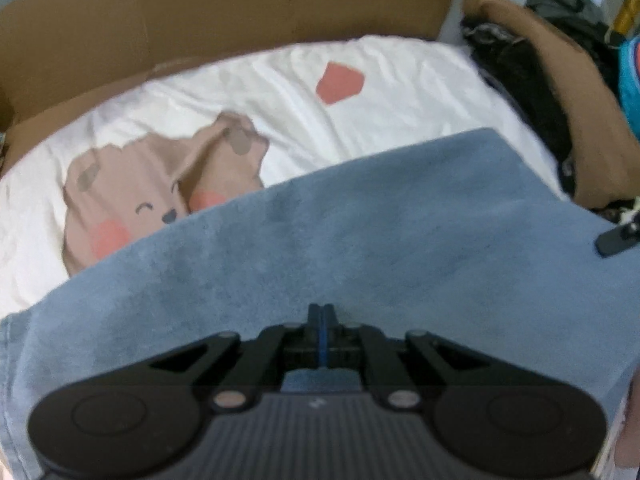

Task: Fold clothes

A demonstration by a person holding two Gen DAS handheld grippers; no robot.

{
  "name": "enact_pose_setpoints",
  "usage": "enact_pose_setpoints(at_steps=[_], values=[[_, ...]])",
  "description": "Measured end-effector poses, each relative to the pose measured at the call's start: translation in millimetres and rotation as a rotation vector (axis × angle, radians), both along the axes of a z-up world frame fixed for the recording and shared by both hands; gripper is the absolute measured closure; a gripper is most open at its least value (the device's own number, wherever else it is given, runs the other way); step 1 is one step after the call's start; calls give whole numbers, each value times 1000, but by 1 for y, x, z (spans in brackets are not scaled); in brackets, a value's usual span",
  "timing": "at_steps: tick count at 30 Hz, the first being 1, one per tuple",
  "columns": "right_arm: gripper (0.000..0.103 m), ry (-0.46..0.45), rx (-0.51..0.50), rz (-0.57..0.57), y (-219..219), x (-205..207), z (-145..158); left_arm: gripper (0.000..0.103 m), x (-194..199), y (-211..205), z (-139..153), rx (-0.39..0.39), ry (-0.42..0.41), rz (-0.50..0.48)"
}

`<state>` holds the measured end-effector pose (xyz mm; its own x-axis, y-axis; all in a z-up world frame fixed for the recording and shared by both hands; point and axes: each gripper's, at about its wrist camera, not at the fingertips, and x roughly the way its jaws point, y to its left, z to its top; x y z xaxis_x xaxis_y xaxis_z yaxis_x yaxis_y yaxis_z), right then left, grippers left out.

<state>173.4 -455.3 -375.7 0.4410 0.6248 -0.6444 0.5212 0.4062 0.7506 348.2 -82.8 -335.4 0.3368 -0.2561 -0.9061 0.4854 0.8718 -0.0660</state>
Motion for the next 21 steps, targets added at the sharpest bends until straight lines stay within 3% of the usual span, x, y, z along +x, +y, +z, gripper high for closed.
enact_pose_setpoints(at_steps=[6, 12, 21], values=[[76, -5, -29, -12, 3, 5, -6, 102, 14, -5, 3, -4, -54, 39], [74, -24, -29, -58, 3, 7, -15, 100, 35, -14, 2, 9, -74, 80], [74, -43, -43, -64, 3, 21, -23, 101, 39, -10, 0, -19, -44, 110]])
